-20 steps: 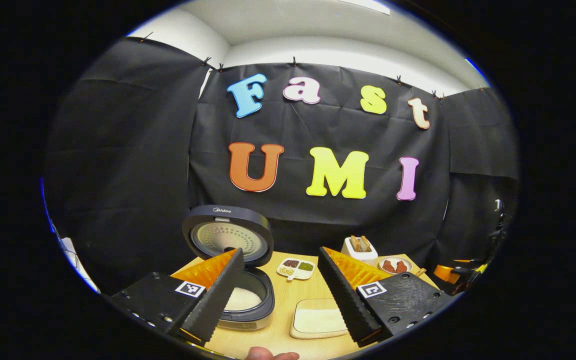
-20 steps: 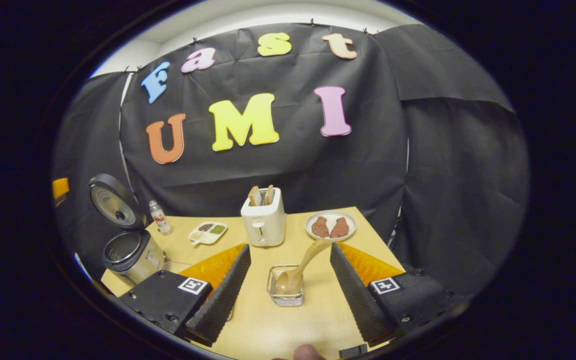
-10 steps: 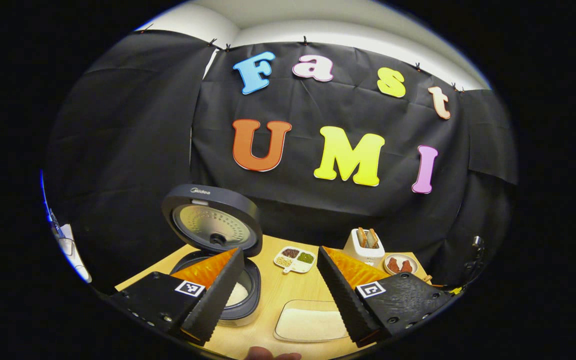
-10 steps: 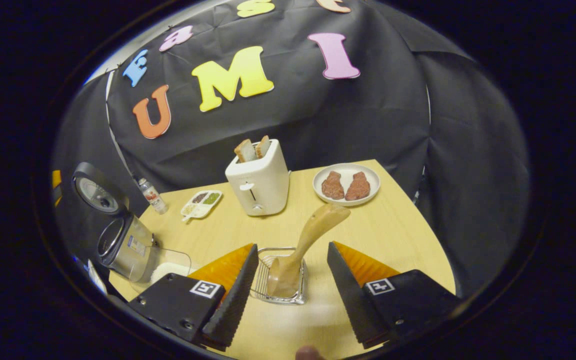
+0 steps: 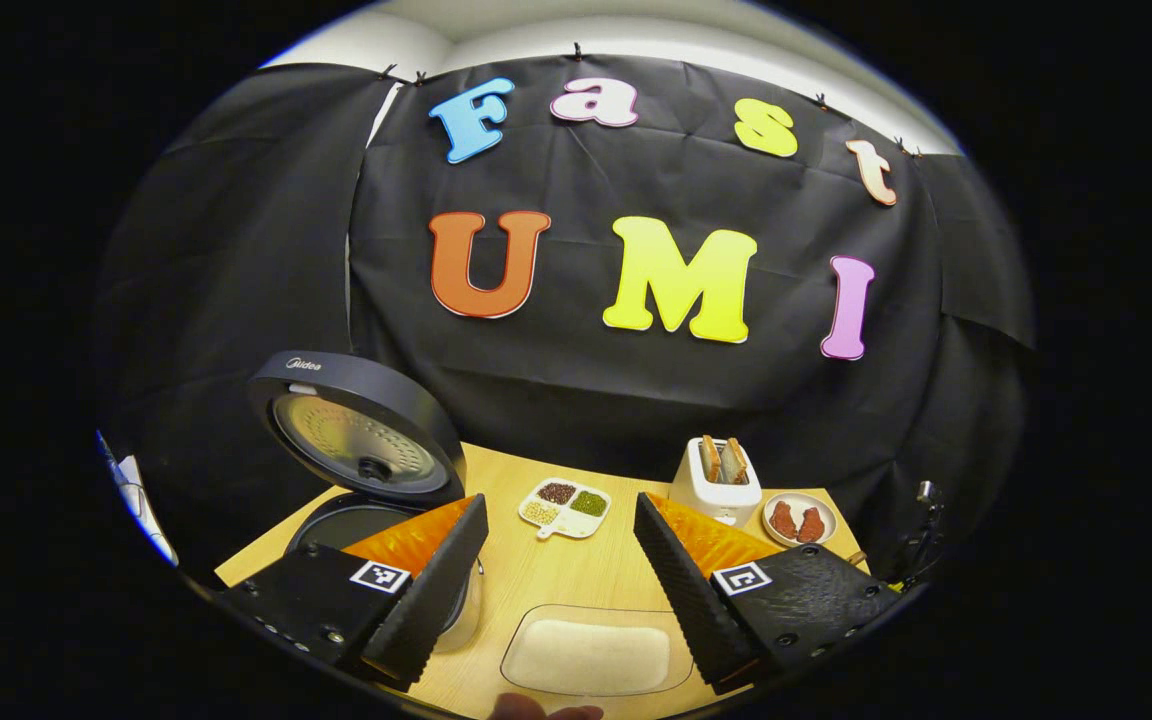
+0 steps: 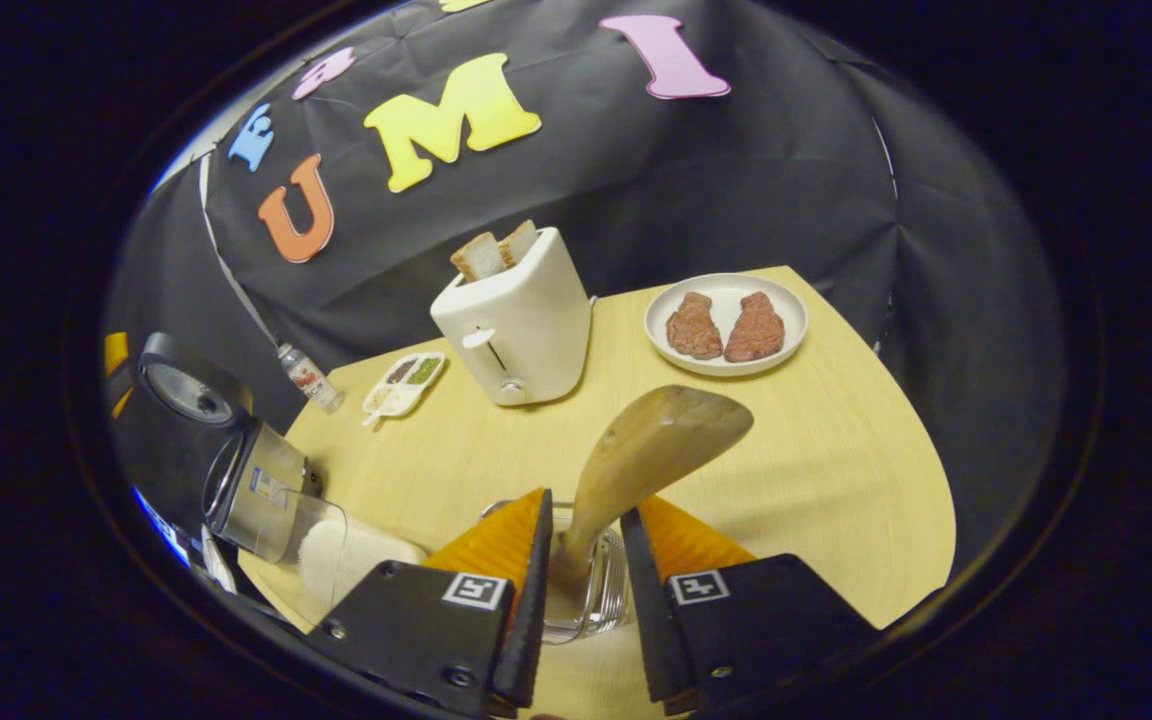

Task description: Close the left gripper, press the button to open the rice cooker; take a wooden spoon from the chopstick holder with the right hand, scoop a spoonful of rice and pour it into the rice cooker, then put the wooden spoon back into the chopstick holder.

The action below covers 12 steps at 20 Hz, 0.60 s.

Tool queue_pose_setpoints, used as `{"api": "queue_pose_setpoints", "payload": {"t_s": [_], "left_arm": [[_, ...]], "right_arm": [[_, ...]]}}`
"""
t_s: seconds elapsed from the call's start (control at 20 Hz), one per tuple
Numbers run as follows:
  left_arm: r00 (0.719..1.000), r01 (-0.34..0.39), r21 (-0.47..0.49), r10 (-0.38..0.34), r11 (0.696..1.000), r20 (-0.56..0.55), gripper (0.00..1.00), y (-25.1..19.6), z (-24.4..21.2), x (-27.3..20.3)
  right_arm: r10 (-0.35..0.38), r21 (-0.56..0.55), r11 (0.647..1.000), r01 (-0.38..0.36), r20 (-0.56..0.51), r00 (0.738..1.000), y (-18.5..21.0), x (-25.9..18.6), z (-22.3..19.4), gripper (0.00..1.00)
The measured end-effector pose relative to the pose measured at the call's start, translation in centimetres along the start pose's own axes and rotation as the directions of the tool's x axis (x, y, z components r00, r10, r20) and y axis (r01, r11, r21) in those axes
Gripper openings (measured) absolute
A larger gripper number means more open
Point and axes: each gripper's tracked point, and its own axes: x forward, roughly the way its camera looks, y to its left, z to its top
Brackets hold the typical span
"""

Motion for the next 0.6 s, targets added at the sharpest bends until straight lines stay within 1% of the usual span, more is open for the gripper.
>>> {"api": "queue_pose_setpoints", "payload": {"t_s": [0.05, 0.1, 0.15, 0.2, 0.25, 0.35, 0.6], "left_arm": [[1.000, 0.001, -0.003, -0.001, 1.000, -0.001, 0.95, 0.1, 0.2, 0.1], [1.000, 0.003, -0.007, -0.003, 1.000, 0.000, 0.95, 0.2, 0.2, 0.1], [1.000, 0.006, -0.012, -0.006, 1.000, 0.000, 0.95, 0.3, 0.2, 0.0], [1.000, 0.009, -0.018, -0.009, 1.000, 0.002, 0.95, 0.5, 0.3, -0.2], [1.000, 0.016, -0.023, -0.016, 1.000, 0.010, 0.95, 0.6, 0.5, -0.4], [1.000, 0.019, -0.023, -0.018, 1.000, 0.024, 0.95, 1.3, 0.8, -1.3], [0.999, 0.024, -0.048, -0.022, 0.999, 0.023, 0.95, 4.1, 0.4, -4.0]], "right_arm": [[0.000, -0.002, 1.000, 0.000, 0.011, 1.000, 0.0, -0.1, 0.2, 0.37], [-0.003, 0.001, 1.000, 0.003, 0.015, 1.000, 0.2, -0.5, 0.2, 0.34], [0.000, 0.010, 1.000, 0.000, 0.013, 1.000, 0.5, -0.5, 0.2, 0.27], [0.005, 0.021, 1.000, -0.006, 0.011, 1.000, 1.0, -1.0, -0.1, 0.25], [0.007, 0.026, 1.000, -0.007, 0.010, 1.000, 1.3, -1.2, -0.2, 0.22], [-0.015, 0.022, 1.000, 0.015, 0.013, 1.000, 1.6, -2.0, -0.1, 0.18], [-0.086, 0.001, 0.996, 0.087, 0.105, 0.991, 3.1, -5.1, 2.3, 0.16]]}}
